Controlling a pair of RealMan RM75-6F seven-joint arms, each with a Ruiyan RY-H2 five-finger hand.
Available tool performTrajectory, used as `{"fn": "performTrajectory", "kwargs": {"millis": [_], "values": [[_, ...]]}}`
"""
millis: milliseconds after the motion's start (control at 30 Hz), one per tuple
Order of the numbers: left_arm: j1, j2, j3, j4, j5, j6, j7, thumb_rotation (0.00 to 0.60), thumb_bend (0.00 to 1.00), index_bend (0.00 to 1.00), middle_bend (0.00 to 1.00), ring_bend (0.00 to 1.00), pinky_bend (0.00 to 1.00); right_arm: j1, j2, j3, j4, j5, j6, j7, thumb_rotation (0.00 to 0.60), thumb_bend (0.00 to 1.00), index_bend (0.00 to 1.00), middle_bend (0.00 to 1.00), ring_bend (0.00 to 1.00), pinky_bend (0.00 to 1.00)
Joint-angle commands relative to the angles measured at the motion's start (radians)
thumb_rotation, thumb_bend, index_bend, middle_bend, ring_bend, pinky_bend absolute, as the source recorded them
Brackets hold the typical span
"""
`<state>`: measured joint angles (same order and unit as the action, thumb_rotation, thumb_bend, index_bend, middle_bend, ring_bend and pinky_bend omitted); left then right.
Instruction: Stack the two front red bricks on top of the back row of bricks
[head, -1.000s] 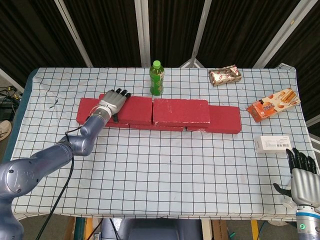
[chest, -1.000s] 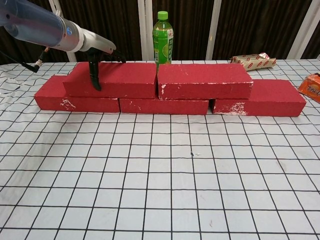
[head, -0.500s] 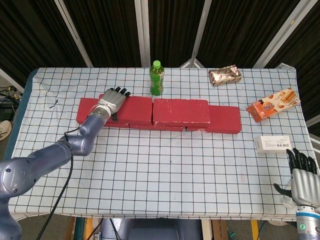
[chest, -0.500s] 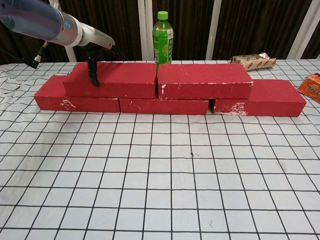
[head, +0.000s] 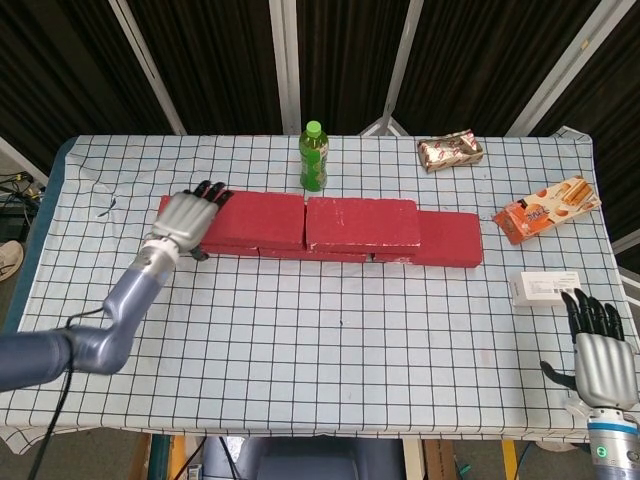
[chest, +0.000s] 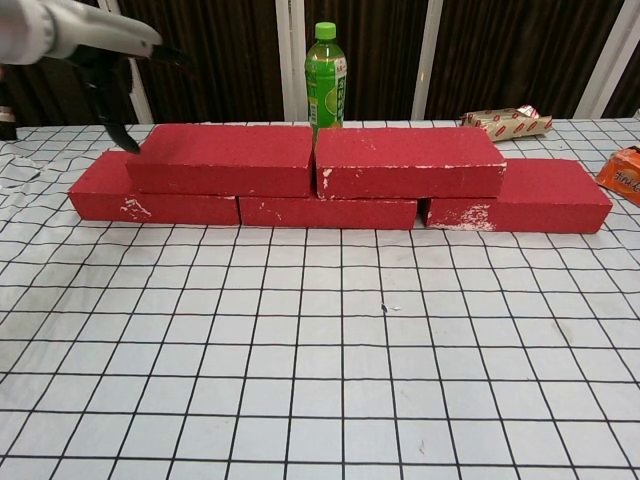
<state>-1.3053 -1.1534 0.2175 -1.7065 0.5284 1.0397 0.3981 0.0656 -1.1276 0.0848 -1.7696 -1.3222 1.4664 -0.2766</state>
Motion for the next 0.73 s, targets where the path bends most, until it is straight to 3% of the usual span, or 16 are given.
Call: {"fn": "performTrajectory", "kwargs": {"millis": [33,167,333,500,733], "values": [[0.396,0.119,0.100,-0.195,0.383,0.497,-0.165,0.600,0.00,0.00,0.00,0.00,0.25,0.008,-0.030,-0.005,0.054,-0.073,0.031,0.026,0.600,0.19,0.00,0.00,0.00,0.00],[0.571,0.087,0.143,-0.126,0.507,0.642,-0.211,0.600,0.00,0.00,0.00,0.00,0.23,0.009,-0.049,-0.015,0.093,-0.125,0.049,0.041,0.600,0.19,0.00,0.00,0.00,0.00],[0.719,0.035,0.157,-0.032,0.601,0.723,-0.268,0.600,0.00,0.00,0.00,0.00,0.21,0.006,-0.049,-0.028,0.091,-0.150,0.051,0.035,0.600,0.19,0.00,0.00,0.00,0.00],[0.859,-0.050,0.122,0.084,0.682,0.793,-0.303,0.600,0.00,0.00,0.00,0.00,0.14,0.002,-0.030,-0.046,0.057,-0.167,0.042,0.003,0.600,0.19,0.00,0.00,0.00,0.00],[0.951,-0.090,0.078,0.154,0.740,0.800,-0.331,0.600,0.00,0.00,0.00,0.00,0.09,-0.004,-0.021,-0.050,0.027,-0.155,0.035,-0.032,0.600,0.19,0.00,0.00,0.00,0.00]]}}
